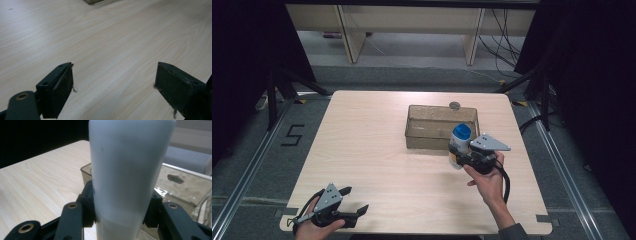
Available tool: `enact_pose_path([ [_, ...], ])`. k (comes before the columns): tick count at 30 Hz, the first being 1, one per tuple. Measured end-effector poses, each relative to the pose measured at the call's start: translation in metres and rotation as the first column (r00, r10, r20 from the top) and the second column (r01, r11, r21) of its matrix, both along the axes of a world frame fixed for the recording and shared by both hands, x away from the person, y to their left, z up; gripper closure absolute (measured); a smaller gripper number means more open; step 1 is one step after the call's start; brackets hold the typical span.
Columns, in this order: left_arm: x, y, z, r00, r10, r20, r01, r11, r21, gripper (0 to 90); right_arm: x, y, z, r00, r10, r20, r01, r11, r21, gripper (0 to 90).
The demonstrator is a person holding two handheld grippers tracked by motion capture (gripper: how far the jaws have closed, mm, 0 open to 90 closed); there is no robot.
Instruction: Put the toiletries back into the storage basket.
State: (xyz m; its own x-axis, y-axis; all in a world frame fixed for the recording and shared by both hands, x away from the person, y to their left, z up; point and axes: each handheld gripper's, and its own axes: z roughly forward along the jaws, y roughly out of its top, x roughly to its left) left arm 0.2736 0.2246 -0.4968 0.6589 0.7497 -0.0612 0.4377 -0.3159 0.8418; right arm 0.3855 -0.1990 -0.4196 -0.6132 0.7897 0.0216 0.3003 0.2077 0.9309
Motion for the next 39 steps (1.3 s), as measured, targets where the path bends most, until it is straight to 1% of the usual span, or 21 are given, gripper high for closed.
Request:
enact_pose_path([
  [6,0.001,0.0,-0.001,1.0,-0.006,0.002,0.006,1.0,-0.005,14.9,0.004,-0.008,0.01,0.9997,-0.022,0.012,0.022,1.0,0.003,56.1],
  [7,0.001,0.0,0.0,1.0,0.001,0.002,-0.001,1.0,0.0,14.9,0.007,-0.011,0.013,0.9994,-0.022,0.025,0.022,1.0,-0.006,56.1],
  [8,0.001,0.0,0.0,1.0,0.001,0.002,-0.001,1.0,0.0,14.9,0.007,-0.011,0.014,0.9996,-0.027,0.002,0.027,0.999,0.02,56.1],
  [9,0.0,0.0,0.0,1.0,0.0,0.002,0.0,1.0,0.001,14.9,0.007,-0.011,0.014,0.9996,-0.027,0.002,0.027,0.999,0.02,56.1],
  [11,0.001,0.0,-0.001,1.0,-0.003,0.003,0.003,1.0,-0.004,14.9,0.01,-0.014,0.015,0.9987,-0.039,0.033,0.039,0.999,-0.002,56.1],
  [12,0.001,0.001,-0.001,1.0,0.0,0.0,0.0,1.0,-0.002,14.9,0.01,-0.014,0.016,0.9992,-0.036,0.017,0.036,0.999,0.015,56.1],
  [13,0.001,0.001,0.0,1.0,0.003,0.0,-0.003,1.0,-0.002,14.9,0.012,-0.015,0.017,0.9983,-0.047,0.035,0.047,0.999,0.005,56.1],
  [14,0.001,0.0,-0.001,1.0,0.005,0.001,-0.005,1.0,0.0,14.9,0.012,-0.015,0.018,0.9992,-0.04,0.007,0.04,0.999,0.013,56.1],
  [17,0.001,0.001,-0.001,1.0,0.002,0.001,-0.002,1.0,-0.001,14.9,0.015,-0.018,0.022,0.999,-0.038,0.025,0.037,0.999,0.011,56.1],
  [19,0.001,0.001,0.0,1.0,0.003,0.002,-0.003,1.0,-0.003,14.9,0.018,-0.02,0.025,0.9978,-0.058,0.033,0.057,0.998,0.013,56.1],
  [23,0.001,0.001,0.0,1.0,0.004,0.001,-0.004,1.0,-0.004,14.9,0.02,-0.022,0.029,0.9966,-0.081,0.012,0.081,0.996,0.04,56.1],
  [24,0.001,0.001,0.0,1.0,-0.002,0.004,0.002,1.0,0.001,14.9,0.024,-0.024,0.03,0.9966,-0.071,0.041,0.07,0.997,0.023,56.1],
  [26,0.001,0.001,-0.001,1.0,0.002,0.0,-0.002,1.0,-0.001,14.9,0.025,-0.026,0.031,0.9957,-0.08,0.046,0.079,0.997,0.023,56.1],
  [27,0.001,0.001,-0.001,1.0,0.002,0.001,-0.002,1.0,0.003,14.9,0.024,-0.025,0.032,0.9954,-0.095,0.009,0.095,0.995,0.04,56.1],
  [28,0.001,0.001,-0.001,1.0,0.001,-0.003,-0.001,1.0,-0.002,14.9,0.028,-0.028,0.032,0.9951,-0.085,0.052,0.084,0.996,0.023,56.1],
  [29,0.001,0.001,-0.001,1.0,0.003,-0.002,-0.003,1.0,-0.007,14.9,0.029,-0.028,0.033,0.9942,-0.099,0.041,0.098,0.995,0.026,56.1],
  [30,0.001,0.0,-0.001,1.0,0.0,-0.001,0.0,1.0,-0.007,14.9,0.031,-0.03,0.033,0.9937,-0.098,0.054,0.097,0.995,0.022,56.1],
  [32,0.001,0.001,-0.001,1.0,-0.004,0.0,0.004,1.0,-0.001,14.9,0.033,-0.031,0.034,0.993,-0.117,0.02,0.116,0.992,0.04,56.1],
  [33,0.001,0.001,0.0,1.0,0.0,0.0,0.0,1.0,-0.001,14.9,0.037,-0.034,0.035,0.9927,-0.113,0.042,0.112,0.993,0.03,56.1],
  [34,0.001,0.001,0.0,1.0,-0.001,-0.001,0.001,1.0,-0.005,14.9,0.038,-0.034,0.035,0.9917,-0.123,0.037,0.121,0.992,0.047,56.1],
  [39,0.001,0.0,-0.001,1.0,-0.006,0.0,0.006,1.0,-0.007,14.9,0.051,-0.042,0.038,0.9891,-0.142,0.038,0.14,0.989,0.052,56.1],
])
